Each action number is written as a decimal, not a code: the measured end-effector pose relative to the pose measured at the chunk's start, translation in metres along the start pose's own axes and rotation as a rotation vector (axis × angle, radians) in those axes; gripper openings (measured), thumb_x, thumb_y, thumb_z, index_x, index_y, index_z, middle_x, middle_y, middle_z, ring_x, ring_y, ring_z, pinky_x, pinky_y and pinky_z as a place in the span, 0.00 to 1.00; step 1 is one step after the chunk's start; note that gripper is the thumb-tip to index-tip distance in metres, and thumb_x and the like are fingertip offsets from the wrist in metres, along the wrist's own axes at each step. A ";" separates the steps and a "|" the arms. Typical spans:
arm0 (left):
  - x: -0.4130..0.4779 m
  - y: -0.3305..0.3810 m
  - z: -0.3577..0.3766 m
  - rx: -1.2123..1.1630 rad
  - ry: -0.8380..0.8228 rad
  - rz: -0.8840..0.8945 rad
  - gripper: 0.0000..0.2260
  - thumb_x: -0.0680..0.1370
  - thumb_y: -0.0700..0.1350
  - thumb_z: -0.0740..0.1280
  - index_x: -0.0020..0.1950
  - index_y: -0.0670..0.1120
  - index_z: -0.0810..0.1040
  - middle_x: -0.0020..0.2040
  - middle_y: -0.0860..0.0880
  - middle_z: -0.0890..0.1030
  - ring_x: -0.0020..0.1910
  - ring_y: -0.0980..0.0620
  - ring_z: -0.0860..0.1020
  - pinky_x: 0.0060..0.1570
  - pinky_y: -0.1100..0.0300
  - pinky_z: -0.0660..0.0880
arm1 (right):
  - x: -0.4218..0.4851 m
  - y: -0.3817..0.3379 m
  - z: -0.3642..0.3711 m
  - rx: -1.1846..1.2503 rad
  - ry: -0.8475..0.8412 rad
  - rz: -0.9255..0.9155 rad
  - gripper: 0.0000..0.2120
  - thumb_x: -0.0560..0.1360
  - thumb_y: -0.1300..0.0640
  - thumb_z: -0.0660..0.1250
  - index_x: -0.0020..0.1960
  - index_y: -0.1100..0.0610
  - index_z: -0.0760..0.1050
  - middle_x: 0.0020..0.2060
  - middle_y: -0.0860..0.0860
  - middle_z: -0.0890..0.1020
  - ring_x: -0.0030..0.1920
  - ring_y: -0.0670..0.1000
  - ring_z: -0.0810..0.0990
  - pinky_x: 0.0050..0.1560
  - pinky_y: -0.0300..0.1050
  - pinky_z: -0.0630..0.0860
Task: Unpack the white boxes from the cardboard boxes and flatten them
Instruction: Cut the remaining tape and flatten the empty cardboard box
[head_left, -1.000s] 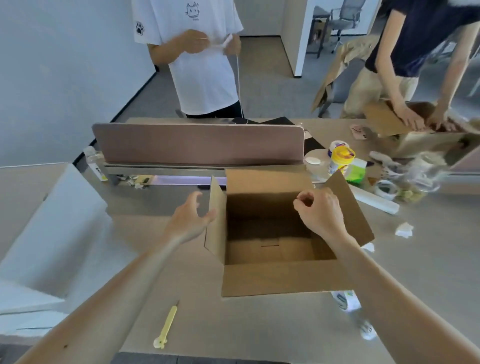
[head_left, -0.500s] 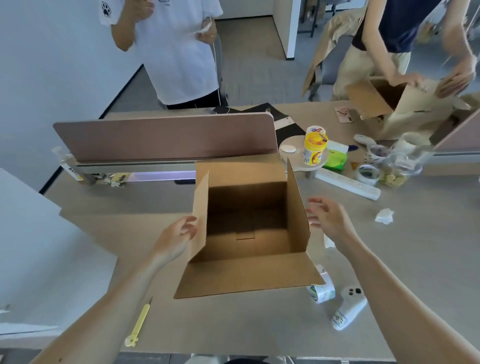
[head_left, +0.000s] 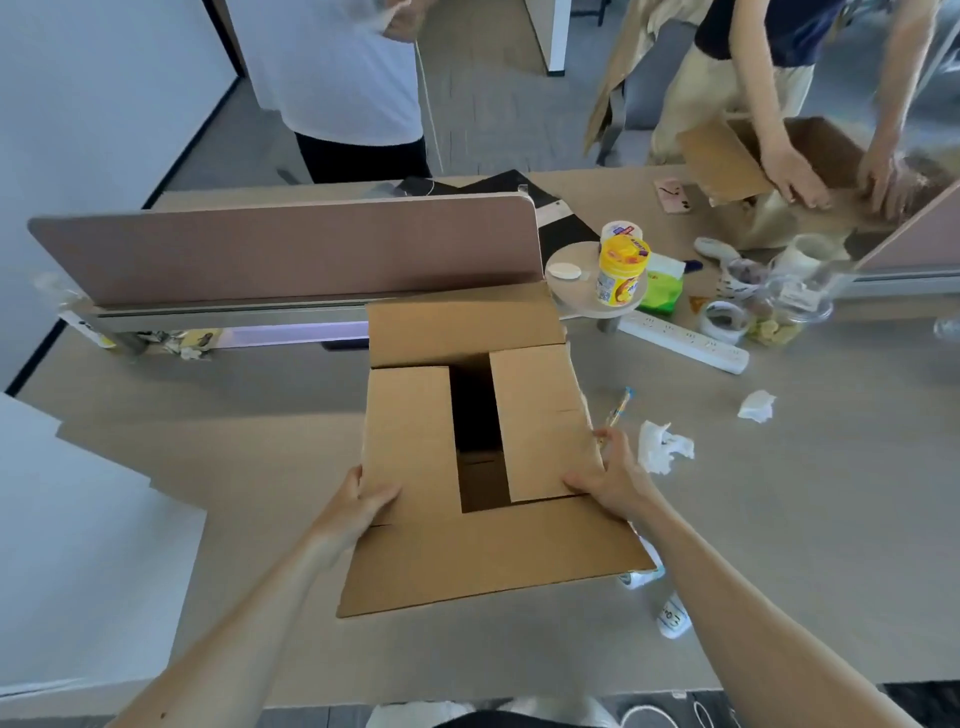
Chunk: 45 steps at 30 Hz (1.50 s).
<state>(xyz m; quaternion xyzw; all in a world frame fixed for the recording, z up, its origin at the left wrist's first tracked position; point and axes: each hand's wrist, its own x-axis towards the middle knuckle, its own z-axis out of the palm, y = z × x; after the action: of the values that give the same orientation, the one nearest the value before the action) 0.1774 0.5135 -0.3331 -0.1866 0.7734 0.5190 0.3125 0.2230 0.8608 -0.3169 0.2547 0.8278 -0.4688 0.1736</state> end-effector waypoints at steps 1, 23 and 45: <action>0.001 -0.004 0.002 -0.035 0.001 0.006 0.36 0.72 0.62 0.72 0.74 0.51 0.62 0.62 0.51 0.78 0.58 0.48 0.79 0.61 0.46 0.75 | 0.000 -0.001 0.002 0.000 0.003 0.003 0.36 0.70 0.50 0.75 0.70 0.47 0.59 0.55 0.51 0.75 0.50 0.51 0.78 0.53 0.51 0.77; -0.089 0.059 -0.032 -0.345 0.168 0.363 0.14 0.84 0.59 0.49 0.60 0.65 0.73 0.47 0.50 0.87 0.55 0.45 0.81 0.62 0.42 0.68 | -0.038 -0.091 -0.079 0.616 -0.140 -0.186 0.15 0.79 0.44 0.58 0.54 0.47 0.81 0.47 0.45 0.84 0.46 0.47 0.78 0.50 0.48 0.69; -0.108 0.141 -0.065 -0.065 0.420 0.370 0.25 0.78 0.69 0.50 0.47 0.55 0.79 0.46 0.52 0.79 0.43 0.54 0.78 0.41 0.55 0.74 | -0.045 -0.150 -0.089 0.261 -0.133 -0.436 0.17 0.77 0.42 0.66 0.40 0.53 0.82 0.32 0.48 0.79 0.33 0.46 0.79 0.38 0.41 0.77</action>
<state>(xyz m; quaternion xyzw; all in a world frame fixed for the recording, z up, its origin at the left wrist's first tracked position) 0.1517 0.5051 -0.1457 -0.1554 0.8250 0.5419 0.0392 0.1679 0.8615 -0.1457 0.0590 0.7823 -0.6138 0.0882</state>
